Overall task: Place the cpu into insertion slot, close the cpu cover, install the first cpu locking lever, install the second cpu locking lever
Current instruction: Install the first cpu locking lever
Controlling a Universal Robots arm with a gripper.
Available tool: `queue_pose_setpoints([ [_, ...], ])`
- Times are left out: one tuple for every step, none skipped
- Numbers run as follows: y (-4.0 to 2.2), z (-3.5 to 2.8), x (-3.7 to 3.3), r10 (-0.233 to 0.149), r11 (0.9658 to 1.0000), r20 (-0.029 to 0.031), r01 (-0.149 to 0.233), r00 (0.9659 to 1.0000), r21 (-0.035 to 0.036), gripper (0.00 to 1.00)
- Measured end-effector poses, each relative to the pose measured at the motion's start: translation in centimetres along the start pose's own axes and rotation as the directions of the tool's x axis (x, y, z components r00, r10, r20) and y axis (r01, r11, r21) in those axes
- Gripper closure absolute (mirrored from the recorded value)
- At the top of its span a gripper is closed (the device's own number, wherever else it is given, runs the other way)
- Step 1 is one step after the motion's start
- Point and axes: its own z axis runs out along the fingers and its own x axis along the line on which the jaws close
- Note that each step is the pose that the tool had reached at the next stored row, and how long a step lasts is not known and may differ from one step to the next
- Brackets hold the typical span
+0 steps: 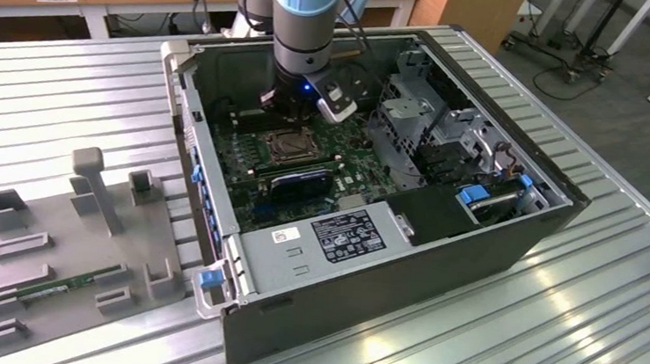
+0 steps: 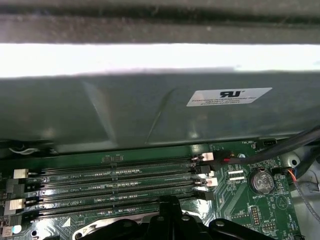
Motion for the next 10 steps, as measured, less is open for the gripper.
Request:
queue_pose_setpoints([
  [0.00, 0.00, 0.02, 0.000, 1.0000, -0.0001, 0.000, 1.0000, -0.0007, 0.89],
  [0.00, 0.00, 0.03, 0.000, 1.0000, -0.0001, 0.000, 1.0000, -0.0011, 0.89],
  [-0.01, 0.01, 0.04, 0.000, 1.0000, -0.0002, 0.000, 1.0000, -0.0017, 0.89],
  [-0.02, 0.02, 0.05, 0.000, 1.0000, -0.0003, 0.000, 1.0000, -0.0029, 0.89],
  [-0.02, 0.04, 0.06, 0.001, 1.0000, -0.0004, -0.001, 1.0000, -0.0047, 0.89],
  [-0.03, 0.06, 0.06, 0.001, 1.0000, -0.0006, -0.001, 1.0000, -0.0069, 0.89],
  [-0.04, 0.07, 0.06, 0.002, 0.9999, -0.0010, -0.002, 1.0000, -0.0099, 0.89],
  [-0.05, 0.08, 0.07, 0.002, 0.9999, -0.0013, -0.002, 1.0000, -0.0128, 0.89],
  [-0.04, 0.09, 0.07, 0.002, 0.9999, -0.0012, -0.002, 1.0000, -0.0136, 0.89],
  [-0.04, 0.09, 0.06, 0.002, 0.9999, -0.0012, -0.002, 1.0000, -0.0138, 0.89],
])
